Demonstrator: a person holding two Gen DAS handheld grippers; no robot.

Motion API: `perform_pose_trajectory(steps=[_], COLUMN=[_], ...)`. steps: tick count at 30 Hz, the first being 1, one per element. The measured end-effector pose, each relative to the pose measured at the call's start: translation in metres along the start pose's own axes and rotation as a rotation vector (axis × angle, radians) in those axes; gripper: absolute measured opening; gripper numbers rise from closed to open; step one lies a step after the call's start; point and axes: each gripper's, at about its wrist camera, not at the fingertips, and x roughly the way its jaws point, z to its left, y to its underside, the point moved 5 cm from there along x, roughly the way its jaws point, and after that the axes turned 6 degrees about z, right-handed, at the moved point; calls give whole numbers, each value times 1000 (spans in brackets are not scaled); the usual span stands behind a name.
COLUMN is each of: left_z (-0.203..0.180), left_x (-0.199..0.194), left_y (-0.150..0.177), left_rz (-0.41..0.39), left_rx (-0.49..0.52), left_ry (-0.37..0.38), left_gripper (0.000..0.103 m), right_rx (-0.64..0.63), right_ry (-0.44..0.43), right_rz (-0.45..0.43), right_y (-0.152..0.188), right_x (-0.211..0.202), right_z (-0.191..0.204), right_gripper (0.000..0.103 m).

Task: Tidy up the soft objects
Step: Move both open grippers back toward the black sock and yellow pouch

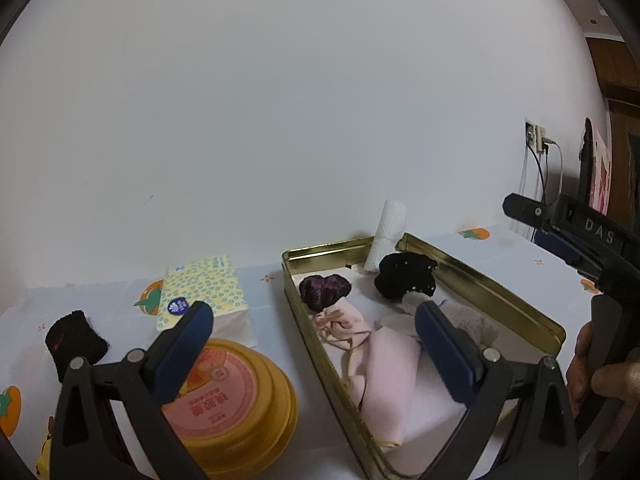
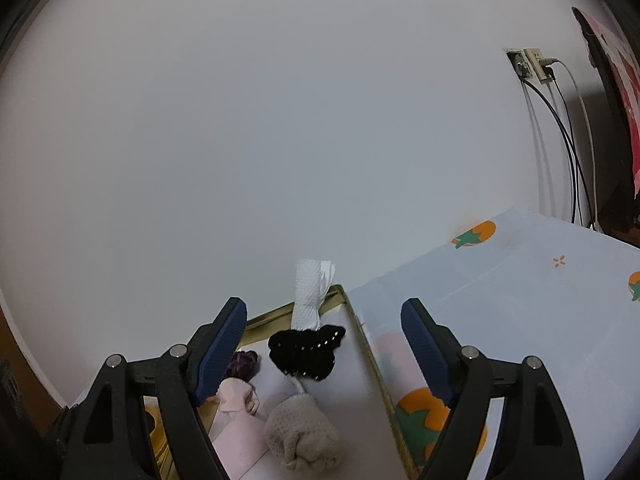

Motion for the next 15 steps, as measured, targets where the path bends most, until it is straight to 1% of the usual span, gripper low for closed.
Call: perform_pose_trajectory(steps=[4, 7, 12, 15], left_z=[5, 17, 55, 77], left_x=[-5, -7, -14, -20], left_y=[4, 8, 15, 20], left_rz=[12, 38, 57, 59], left_rx=[0, -16, -85, -100], left_ry=[2, -2, -31, -61], left_gripper=[102, 102, 102, 102], right_rx=[-25, -49, -99, -124], right_ry=[-5, -8, -20, -32], right_rz=[2, -5, -10, -10], right_y=[6, 10, 18, 24], right_x=[-4, -9, -14, -16], right_z=[10, 18, 36, 46], right_gripper=[81, 81, 81, 81])
